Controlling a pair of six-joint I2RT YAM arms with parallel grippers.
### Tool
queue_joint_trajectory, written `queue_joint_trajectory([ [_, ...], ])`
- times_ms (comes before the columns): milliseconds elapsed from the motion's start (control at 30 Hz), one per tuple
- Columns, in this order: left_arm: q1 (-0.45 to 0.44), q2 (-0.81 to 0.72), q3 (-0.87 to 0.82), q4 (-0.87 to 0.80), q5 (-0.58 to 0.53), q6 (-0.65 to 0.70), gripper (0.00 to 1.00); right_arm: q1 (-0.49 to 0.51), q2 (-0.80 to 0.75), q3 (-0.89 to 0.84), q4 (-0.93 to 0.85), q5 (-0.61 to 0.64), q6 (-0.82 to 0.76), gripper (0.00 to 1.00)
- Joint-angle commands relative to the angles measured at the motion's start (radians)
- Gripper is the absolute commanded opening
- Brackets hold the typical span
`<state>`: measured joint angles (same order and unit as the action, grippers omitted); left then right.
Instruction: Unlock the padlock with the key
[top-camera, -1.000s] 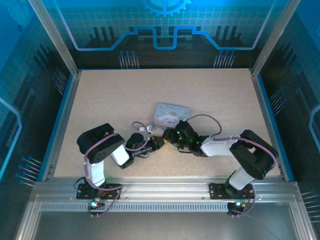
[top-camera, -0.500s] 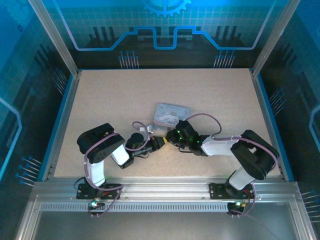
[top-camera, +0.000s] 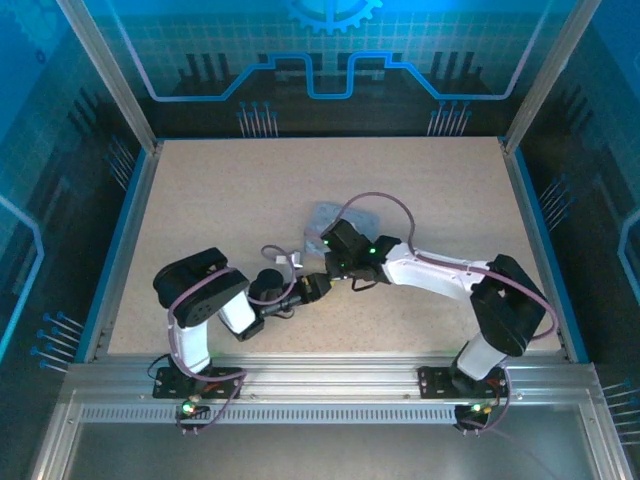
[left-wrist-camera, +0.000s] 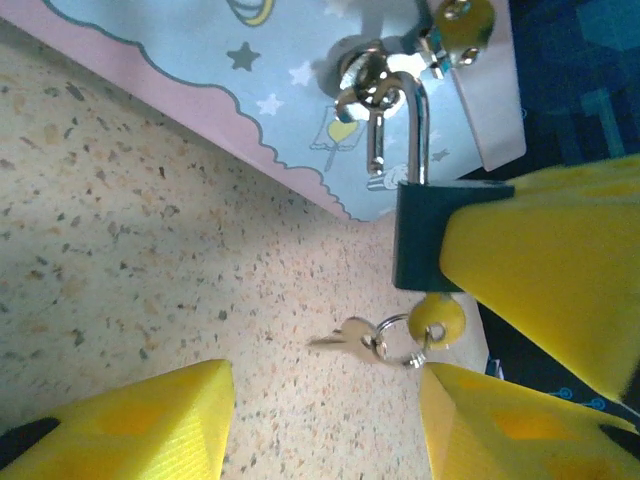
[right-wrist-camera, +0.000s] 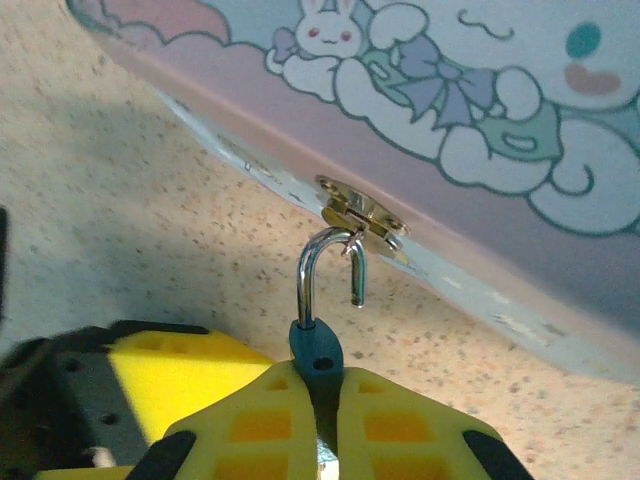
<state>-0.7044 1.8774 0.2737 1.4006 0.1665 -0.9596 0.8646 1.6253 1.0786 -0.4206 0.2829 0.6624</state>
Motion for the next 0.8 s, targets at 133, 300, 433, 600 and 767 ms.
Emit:
queue_joint_trajectory([
  [133, 0.064, -0.041, -0.087, -0.002, 0.013, 0.060, 0.51, 0.084, 0.132, 0.110, -0.175, 0.238, -0.379, 0.00],
  [300, 0.153, -0.098, -0.093, -0.090, 0.073, 0.067, 0.50, 0.106, 0.151, 0.089, -0.116, 0.289, -0.512, 0.00],
  [433, 0.211, -0.207, -0.054, -0.276, 0.103, 0.109, 0.50, 0.109, 0.103, 0.025, -0.006, 0.280, -0.600, 0.00],
  [600, 0.269, -0.384, 0.072, -0.670, 0.120, 0.234, 0.52, 0.108, 0.059, -0.038, 0.106, 0.270, -0.705, 0.00],
  [767, 0.323, -0.471, 0.211, -0.970, 0.117, 0.348, 0.54, 0.091, 0.040, -0.077, 0.163, 0.223, -0.782, 0.00],
])
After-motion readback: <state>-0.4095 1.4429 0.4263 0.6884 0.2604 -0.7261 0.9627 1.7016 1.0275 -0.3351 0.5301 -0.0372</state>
